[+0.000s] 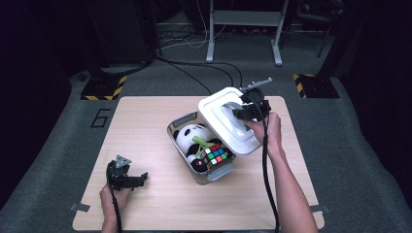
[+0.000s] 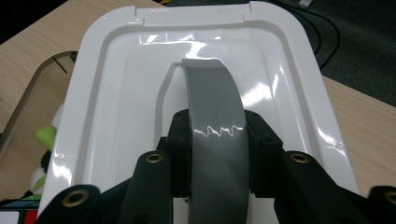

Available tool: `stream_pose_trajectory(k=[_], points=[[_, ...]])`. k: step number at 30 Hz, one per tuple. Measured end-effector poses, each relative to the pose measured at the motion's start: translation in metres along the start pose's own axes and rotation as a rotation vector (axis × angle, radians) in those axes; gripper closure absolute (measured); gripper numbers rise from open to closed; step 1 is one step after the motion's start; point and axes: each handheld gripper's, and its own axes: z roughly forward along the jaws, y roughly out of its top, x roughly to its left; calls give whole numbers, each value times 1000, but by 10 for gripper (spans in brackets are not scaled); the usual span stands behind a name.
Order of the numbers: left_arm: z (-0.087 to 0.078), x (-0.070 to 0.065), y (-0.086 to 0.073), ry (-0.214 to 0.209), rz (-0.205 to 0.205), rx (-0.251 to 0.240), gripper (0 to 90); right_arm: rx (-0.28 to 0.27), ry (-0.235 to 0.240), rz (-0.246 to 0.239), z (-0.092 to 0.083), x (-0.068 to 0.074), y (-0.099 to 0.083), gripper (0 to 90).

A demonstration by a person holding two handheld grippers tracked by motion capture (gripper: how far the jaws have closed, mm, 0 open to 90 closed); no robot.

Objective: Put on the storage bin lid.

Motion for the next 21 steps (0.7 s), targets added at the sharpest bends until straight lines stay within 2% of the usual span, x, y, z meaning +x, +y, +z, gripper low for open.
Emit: stream_pose_trajectory(k=[11,21], points=[[-1,1,0,-1,15,10,2,5,45,-26,9,22,11,669],[0,1,0,-1,9,6,2,25,67,-53,15,40,17,669]])
